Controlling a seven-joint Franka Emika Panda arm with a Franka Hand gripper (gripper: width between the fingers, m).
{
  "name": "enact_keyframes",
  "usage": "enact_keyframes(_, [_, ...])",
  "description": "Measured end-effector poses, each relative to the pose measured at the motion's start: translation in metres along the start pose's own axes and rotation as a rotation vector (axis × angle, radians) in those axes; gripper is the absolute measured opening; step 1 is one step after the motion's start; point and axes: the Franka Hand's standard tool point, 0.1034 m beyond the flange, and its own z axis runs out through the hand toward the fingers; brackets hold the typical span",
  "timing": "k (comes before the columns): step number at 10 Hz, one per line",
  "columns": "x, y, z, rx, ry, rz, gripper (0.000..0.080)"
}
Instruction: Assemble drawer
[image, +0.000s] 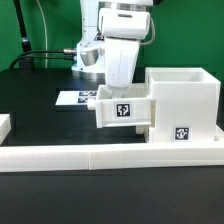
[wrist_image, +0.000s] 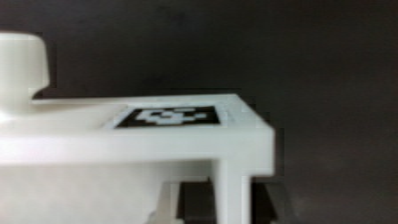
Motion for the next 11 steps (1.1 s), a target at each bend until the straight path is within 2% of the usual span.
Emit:
enact_keyframes(2, [0.0017,0.0006,-0.0005,0.000,0.001,-0.001,0.0044])
enact_keyframes(4, [0.0020,-0.0025,0.0054,0.011,0.001,0.000,0.0044])
enact_keyframes(8, [0.0028,-0.0026,0.0053,0.011,0.000,-0.004,0.0044])
enact_keyframes(11, [0.0026,0.0000,0.0046,0.028,-0.011,-0.019,0.0044])
